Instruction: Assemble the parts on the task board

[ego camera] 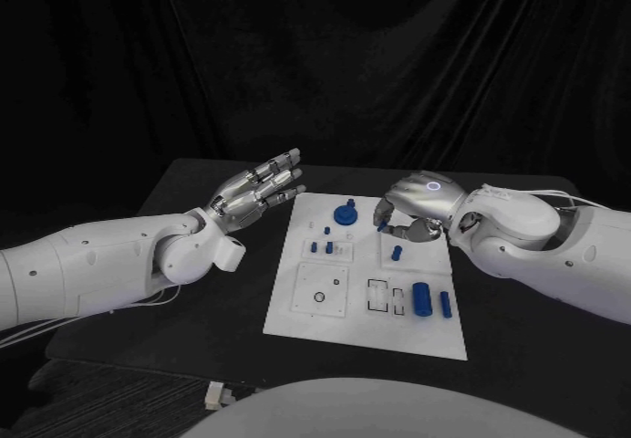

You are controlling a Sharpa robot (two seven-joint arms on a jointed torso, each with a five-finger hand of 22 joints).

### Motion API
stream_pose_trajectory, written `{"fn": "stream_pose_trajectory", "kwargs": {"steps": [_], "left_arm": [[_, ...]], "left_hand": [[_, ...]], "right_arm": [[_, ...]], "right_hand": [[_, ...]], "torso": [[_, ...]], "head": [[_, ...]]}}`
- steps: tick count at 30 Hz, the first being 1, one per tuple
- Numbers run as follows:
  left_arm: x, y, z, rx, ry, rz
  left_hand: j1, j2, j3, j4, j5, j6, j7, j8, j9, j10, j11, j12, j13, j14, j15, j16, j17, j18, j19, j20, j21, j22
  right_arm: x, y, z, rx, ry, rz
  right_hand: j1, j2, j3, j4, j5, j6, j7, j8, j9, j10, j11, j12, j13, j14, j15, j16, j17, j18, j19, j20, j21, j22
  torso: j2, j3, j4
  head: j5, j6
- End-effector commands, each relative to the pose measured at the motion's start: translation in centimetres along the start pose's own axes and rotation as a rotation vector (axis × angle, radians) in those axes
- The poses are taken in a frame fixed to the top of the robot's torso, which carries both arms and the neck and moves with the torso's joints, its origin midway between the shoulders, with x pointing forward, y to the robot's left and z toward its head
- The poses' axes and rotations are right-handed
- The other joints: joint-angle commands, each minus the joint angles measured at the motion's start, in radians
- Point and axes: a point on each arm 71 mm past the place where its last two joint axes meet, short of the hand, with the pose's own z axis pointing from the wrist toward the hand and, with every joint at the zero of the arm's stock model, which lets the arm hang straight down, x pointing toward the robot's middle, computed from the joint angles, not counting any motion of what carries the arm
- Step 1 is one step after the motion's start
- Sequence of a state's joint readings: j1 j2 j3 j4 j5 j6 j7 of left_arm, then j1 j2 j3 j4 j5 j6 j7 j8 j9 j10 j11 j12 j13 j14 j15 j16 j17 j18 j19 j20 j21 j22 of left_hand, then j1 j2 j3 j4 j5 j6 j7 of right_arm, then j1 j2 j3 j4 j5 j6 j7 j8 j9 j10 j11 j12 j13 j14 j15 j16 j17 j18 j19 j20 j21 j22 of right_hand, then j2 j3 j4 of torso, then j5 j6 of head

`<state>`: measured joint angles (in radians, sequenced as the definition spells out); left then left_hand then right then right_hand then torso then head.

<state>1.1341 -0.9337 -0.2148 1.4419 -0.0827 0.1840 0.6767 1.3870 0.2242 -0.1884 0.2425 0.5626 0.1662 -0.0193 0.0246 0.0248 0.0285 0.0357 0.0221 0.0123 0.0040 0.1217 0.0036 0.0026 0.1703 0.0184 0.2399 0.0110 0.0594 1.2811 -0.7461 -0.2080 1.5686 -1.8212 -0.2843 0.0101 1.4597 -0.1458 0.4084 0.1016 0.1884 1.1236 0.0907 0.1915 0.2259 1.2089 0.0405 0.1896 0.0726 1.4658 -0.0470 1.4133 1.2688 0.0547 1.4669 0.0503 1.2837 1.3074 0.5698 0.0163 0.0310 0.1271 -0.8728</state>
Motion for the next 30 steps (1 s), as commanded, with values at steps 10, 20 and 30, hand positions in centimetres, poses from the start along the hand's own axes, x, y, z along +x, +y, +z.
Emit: {"fn": "stream_pose_trajectory", "kwargs": {"steps": [10, 20, 30], "left_arm": [[0.1, 0.0, -0.2, 0.014, -0.01, -0.005], [0.3, 0.1, 0.0, 0.015, -0.006, -0.008], [0.4, 0.3, 0.1, 0.013, -0.001, -0.012]], "left_hand": [[0.013, 0.001, 0.002, -0.007, 0.005, 0.001, 0.007, 0.005, 0.002, 0.006, 0.004, 0.008, 0.002, 0.0, 0.004, 0.004, 0.001, 0.01, 0.002, 0.008, 0.004, 0.0], [0.013, 0.001, 0.002, -0.007, 0.005, 0.001, 0.008, 0.005, 0.002, 0.006, 0.005, 0.009, 0.002, 0.001, 0.003, 0.004, 0.001, 0.01, 0.002, 0.008, 0.004, 0.0], [0.013, 0.001, 0.002, -0.007, 0.006, 0.001, 0.009, 0.005, 0.002, 0.006, 0.005, 0.009, 0.002, 0.0, 0.003, 0.004, 0.001, 0.01, 0.001, 0.008, 0.003, -0.001]], "right_arm": [[2.0, 4.1, 2.8, -0.073, 0.105, -0.044], [3.8, 6.0, 4.3, -0.105, 0.118, -0.019], [4.9, 6.6, 4.8, -0.111, 0.126, -0.005]], "right_hand": [[0.011, 0.001, -0.002, -0.01, 0.005, 0.003, 0.011, -0.002, 0.005, 0.022, -0.002, 0.0, 0.002, 0.049, 0.006, -0.004, -0.001, 0.006, 0.018, 0.011, -0.003, 0.182], [0.011, 0.0, -0.002, -0.013, 0.006, 0.002, 0.012, -0.004, 0.006, 0.026, -0.001, 0.0, 0.002, 0.049, 0.007, -0.003, 0.0, 0.006, 0.018, 0.012, -0.005, 0.181], [0.012, 0.0, -0.002, -0.015, 0.008, 0.001, 0.012, -0.005, 0.006, 0.027, -0.001, 0.0, 0.002, 0.049, 0.008, -0.002, 0.002, 0.006, 0.018, 0.013, -0.003, 0.182]], "torso": [[0.0, 0.0004, 0.0006], [0.0, 0.0003, 0.0001], [0.0, 0.0004, 0.0009]], "head": [[0.032, 0.0], [0.029, 0.0], [0.025, 0.0]]}}
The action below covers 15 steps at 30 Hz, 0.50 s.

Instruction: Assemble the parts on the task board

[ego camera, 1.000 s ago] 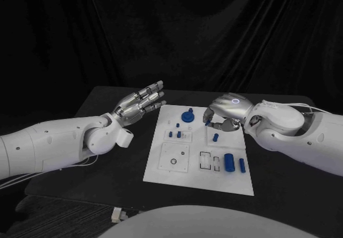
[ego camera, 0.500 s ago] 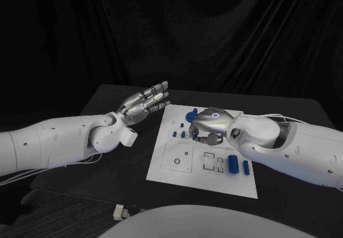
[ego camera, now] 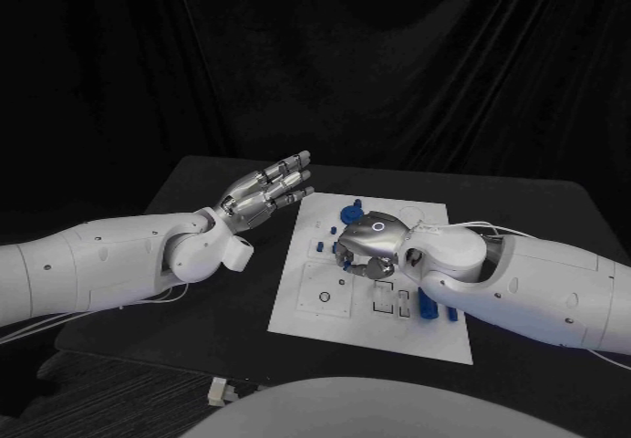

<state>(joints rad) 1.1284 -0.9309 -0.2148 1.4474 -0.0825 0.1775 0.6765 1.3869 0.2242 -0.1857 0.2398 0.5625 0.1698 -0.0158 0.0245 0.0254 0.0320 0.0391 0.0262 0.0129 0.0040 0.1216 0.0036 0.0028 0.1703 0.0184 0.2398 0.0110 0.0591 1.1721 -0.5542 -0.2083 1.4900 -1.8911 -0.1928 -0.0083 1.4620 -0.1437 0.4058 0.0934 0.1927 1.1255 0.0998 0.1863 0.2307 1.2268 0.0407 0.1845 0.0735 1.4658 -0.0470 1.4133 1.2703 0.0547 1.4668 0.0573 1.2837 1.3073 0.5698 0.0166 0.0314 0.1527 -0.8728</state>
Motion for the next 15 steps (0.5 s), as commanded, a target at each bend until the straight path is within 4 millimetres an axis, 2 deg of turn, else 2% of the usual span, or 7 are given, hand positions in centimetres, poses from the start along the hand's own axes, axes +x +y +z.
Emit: {"fn": "stream_pose_trajectory", "kwargs": {"steps": [1, 15], "left_arm": [[0.11, -0.04, 0.07, 0.017, -0.001, -0.008], [0.09, 0.13, 0.12, 0.014, 0.001, -0.011]], "left_hand": [[0.013, 0.001, -0.001, -0.005, 0.006, -0.002, 0.005, 0.005, 0.001, 0.003, 0.002, 0.005, 0.001, 0.0, 0.003, 0.004, 0.001, 0.01, 0.001, 0.008, 0.003, -0.001], [0.014, 0.0, -0.001, -0.005, 0.006, -0.001, 0.007, 0.005, 0.001, 0.002, 0.002, 0.005, 0.001, 0.0, 0.003, 0.004, 0.001, 0.01, 0.002, 0.008, 0.004, 0.0]], "right_arm": [[0.28, -0.03, 0.11, 0.015, 0.007, -0.01], [0.97, 0.34, 0.46, 0.006, 0.011, 0.001]], "right_hand": [[0.01, -0.002, 0.001, -0.007, 0.003, -0.001, 0.003, 0.0, 0.001, 0.009, -0.001, 0.005, 0.001, 0.049, 0.008, -0.002, 0.0, 0.006, 0.018, 0.006, -0.003, 0.182], [0.01, -0.002, 0.001, -0.008, 0.006, -0.002, 0.005, -0.001, 0.001, 0.01, 0.0, 0.004, 0.001, 0.049, 0.01, -0.002, 0.001, 0.006, 0.019, 0.006, -0.002, 0.182]], "torso": [[0.001, 0.0, 0.0004], [0.001, 0.0, -0.0001]], "head": [[-0.001, 0.0], [-0.006, 0.0]]}}
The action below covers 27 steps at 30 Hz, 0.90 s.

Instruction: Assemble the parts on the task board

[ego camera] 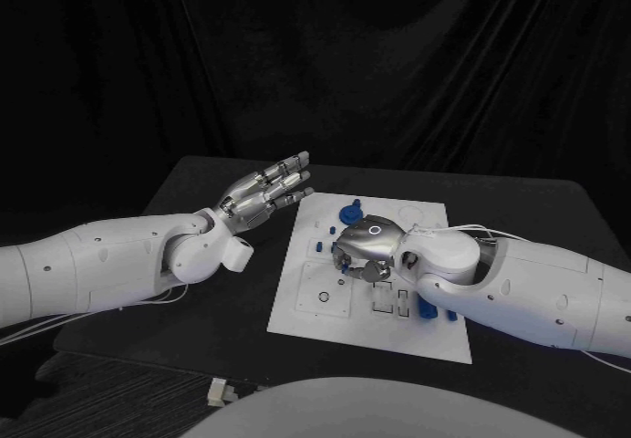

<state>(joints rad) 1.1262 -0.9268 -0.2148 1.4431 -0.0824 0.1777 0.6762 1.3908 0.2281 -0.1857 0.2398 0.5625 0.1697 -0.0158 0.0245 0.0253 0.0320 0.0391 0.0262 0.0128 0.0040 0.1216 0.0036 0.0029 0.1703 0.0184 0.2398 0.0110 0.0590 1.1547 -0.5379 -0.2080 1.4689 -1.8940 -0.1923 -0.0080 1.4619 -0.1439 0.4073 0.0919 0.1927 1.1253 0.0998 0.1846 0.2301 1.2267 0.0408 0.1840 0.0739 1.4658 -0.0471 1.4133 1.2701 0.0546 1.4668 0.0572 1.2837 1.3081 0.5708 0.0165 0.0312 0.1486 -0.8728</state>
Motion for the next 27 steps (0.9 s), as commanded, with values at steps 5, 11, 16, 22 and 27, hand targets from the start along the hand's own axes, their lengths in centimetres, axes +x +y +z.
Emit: {"fn": "stream_pose_trajectory", "kwargs": {"steps": [5, 11, 16, 22, 27], "left_arm": [[0.1, 0.1, 0.1, 0.014, 0.003, -0.012], [0.1, 0.2, 0.0, 0.013, 0.002, -0.013], [0.1, 0.2, 0.0, 0.012, 0.003, -0.015], [0.2, 0.4, 0.0, 0.007, 0.008, -0.019], [0.2, 0.5, 0.0, 0.004, 0.008, -0.021]], "left_hand": [[0.01, -0.004, -0.001, -0.005, 0.006, -0.001, 0.007, 0.005, 0.001, 0.002, 0.002, 0.005, 0.001, 0.0, 0.003, 0.004, 0.001, 0.01, 0.002, 0.008, 0.004, 0.0], [0.01, -0.005, -0.001, -0.006, 0.006, -0.001, 0.009, 0.006, 0.001, 0.002, 0.002, 0.005, 0.001, 0.0, 0.003, 0.004, 0.001, 0.01, 0.002, 0.009, 0.003, 0.0], [0.01, -0.005, -0.001, -0.006, 0.007, 0.0, 0.011, 0.006, 0.002, 0.002, 0.001, 0.005, 0.001, 0.0, 0.003, 0.004, 0.001, 0.01, 0.002, 0.009, 0.004, 0.001], [0.01, -0.005, -0.001, -0.006, 0.007, 0.0, 0.012, 0.006, 0.001, 0.002, 0.001, 0.005, 0.001, 0.001, 0.003, 0.005, 0.001, 0.01, 0.003, 0.009, 0.004, 0.002], [0.011, -0.004, -0.001, -0.006, 0.007, 0.0, 0.014, 0.006, 0.001, 0.001, 0.0, 0.005, 0.001, 0.001, 0.004, 0.006, 0.001, 0.01, 0.003, 0.01, 0.004, 0.003]], "right_arm": [[0.6, 0.2, 0.1, 0.005, 0.009, -0.001], [1.0, 0.3, 0.1, 0.011, 0.023, 0.005], [1.2, 0.4, 0.1, 0.011, 0.026, 0.009], [1.4, 0.6, 0.2, 0.009, 0.028, 0.012], [1.4, 0.7, 0.2, 0.007, 0.028, 0.014]], "right_hand": [[0.01, -0.002, 0.0, -0.007, 0.006, -0.003, 0.005, 0.0, 0.002, 0.011, 0.0, 0.005, 0.001, 0.049, 0.01, -0.003, 0.0, 0.006, 0.019, 0.007, -0.001, 0.182], [0.01, -0.002, 0.0, -0.007, 0.007, -0.003, 0.005, 0.0, 0.002, 0.011, 0.0, 0.005, 0.001, 0.049, 0.01, -0.002, 0.001, 0.006, 0.019, 0.007, -0.001, 0.182], [0.011, -0.002, 0.001, -0.008, 0.008, -0.004, 0.006, -0.001, 0.002, 0.012, 0.0, 0.005, 0.001, 0.049, 0.011, -0.002, 0.001, 0.006, 0.019, 0.007, 0.0, 0.182], [0.01, -0.002, 0.001, -0.008, 0.008, -0.005, 0.006, -0.002, 0.002, 0.013, 0.001, 0.005, 0.001, 0.049, 0.011, -0.003, -0.001, 0.006, 0.019, 0.008, 0.0, 0.182], [0.009, -0.002, 0.0, -0.008, 0.008, -0.006, 0.007, -0.003, 0.002, 0.013, 0.001, 0.005, 0.001, 0.048, 0.011, -0.003, -0.001, 0.006, 0.019, 0.008, 0.0, 0.182]], "torso": [[-0.001, 0.0004, -0.0002], [0.0, 0.0003, 0.0004], [0.0, -0.0001, -0.0003], [-0.001, 0.0002, 0.0], [-0.001, 0.0002, 0.0]], "head": [[-0.001, 0.0], [-0.002, 0.0], [-0.002, 0.0], [-0.002, 0.0], [0.001, 0.0]]}}
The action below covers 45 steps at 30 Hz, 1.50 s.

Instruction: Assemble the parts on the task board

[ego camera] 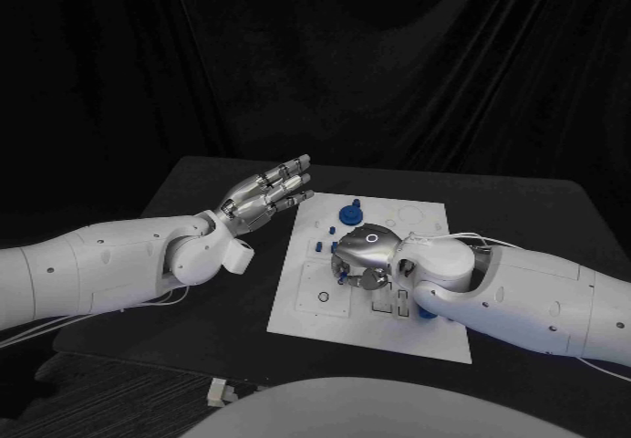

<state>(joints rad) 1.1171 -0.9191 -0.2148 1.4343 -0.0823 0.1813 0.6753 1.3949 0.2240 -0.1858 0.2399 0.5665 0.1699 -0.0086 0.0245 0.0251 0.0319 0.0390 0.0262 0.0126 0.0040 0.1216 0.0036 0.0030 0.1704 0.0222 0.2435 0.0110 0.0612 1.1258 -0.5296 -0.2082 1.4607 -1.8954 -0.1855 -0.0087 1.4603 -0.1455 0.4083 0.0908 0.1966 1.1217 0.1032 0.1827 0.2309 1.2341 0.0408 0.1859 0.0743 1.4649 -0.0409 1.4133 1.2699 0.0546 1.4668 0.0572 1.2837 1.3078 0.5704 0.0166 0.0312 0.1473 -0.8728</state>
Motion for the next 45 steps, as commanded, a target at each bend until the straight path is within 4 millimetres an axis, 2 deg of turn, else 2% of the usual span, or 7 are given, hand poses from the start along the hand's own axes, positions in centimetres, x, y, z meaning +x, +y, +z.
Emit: {"fn": "stream_pose_trajectory", "kwargs": {"steps": [1, 27, 34, 45], "left_arm": [[0.1, 0.0, 0.0, 0.012, 0.008, -0.015], [0.1, 0.5, 0.0, -0.006, 0.01, -0.022], [0.1, 0.5, 0.0, -0.009, 0.012, -0.023], [0.1, 0.6, 0.0, -0.012, 0.014, -0.026]], "left_hand": [[0.007, 0.0, 0.0, -0.006, 0.003, 0.0, 0.007, 0.006, 0.002, 0.002, 0.0, 0.005, 0.001, 0.001, 0.004, 0.006, 0.001, 0.01, -0.001, 0.006, 0.004, 0.001], [0.007, 0.002, 0.0, -0.007, 0.004, 0.002, 0.012, 0.006, 0.002, 0.001, -0.002, 0.006, 0.001, 0.002, 0.008, 0.008, 0.002, 0.01, 0.001, 0.009, 0.005, 0.002], [0.008, 0.003, 0.001, -0.007, 0.004, 0.012, 0.023, 0.009, 0.003, 0.0, -0.008, 0.006, 0.001, 0.003, 0.011, 0.008, 0.002, 0.01, 0.002, 0.012, 0.005, 0.003], [0.009, 0.004, 0.002, -0.008, 0.006, 0.022, 0.031, 0.011, 0.005, -0.001, -0.011, 0.006, 0.001, 0.003, 0.012, 0.009, 0.002, 0.01, 0.002, 0.013, 0.005, 0.003]], "right_arm": [[0.1, 0.1, 0.0, 0.013, 0.006, -0.006], [0.5, 0.2, 0.1, 0.019, 0.03, -0.003], [0.7, 0.2, 0.2, 0.023, 0.039, -0.001], [1.4, 0.2, 0.3, 0.033, 0.06, 0.006]], "right_hand": [[0.01, -0.001, -0.001, -0.007, 0.004, -0.002, 0.003, -0.001, 0.001, 0.006, 0.001, 0.003, 0.001, 0.05, 0.005, -0.002, 0.001, 0.005, 0.02, 0.008, 0.002, 0.183], [0.008, -0.001, -0.001, -0.008, 0.004, -0.006, 0.004, -0.004, 0.001, 0.007, 0.002, 0.002, 0.001, 0.05, 0.006, -0.002, 0.002, 0.005, 0.02, 0.009, 0.003, 0.183], [0.006, -0.002, -0.001, -0.009, 0.003, -0.013, 0.006, -0.01, 0.0, 0.006, 0.003, 0.0, 0.001, 0.049, 0.007, -0.002, 0.003, 0.005, 0.02, 0.011, 0.003, 0.183], [-0.015, -0.007, 0.002, -0.005, -0.021, -0.059, 0.014, -0.046, -0.013, -0.01, 0.01, -0.016, -0.002, 0.045, 0.013, -0.008, -0.006, 0.006, 0.016, 0.017, -0.004, 0.181]], "torso": [[0.0, 0.0001, -0.0001], [0.0, 0.0003, 0.0003], [0.0, 0.0, -0.0002], [0.0, 0.0, 0.0001]], "head": [[0.002, 0.0], [0.005, 0.0], [0.006, 0.0], [0.007, 0.0]]}}
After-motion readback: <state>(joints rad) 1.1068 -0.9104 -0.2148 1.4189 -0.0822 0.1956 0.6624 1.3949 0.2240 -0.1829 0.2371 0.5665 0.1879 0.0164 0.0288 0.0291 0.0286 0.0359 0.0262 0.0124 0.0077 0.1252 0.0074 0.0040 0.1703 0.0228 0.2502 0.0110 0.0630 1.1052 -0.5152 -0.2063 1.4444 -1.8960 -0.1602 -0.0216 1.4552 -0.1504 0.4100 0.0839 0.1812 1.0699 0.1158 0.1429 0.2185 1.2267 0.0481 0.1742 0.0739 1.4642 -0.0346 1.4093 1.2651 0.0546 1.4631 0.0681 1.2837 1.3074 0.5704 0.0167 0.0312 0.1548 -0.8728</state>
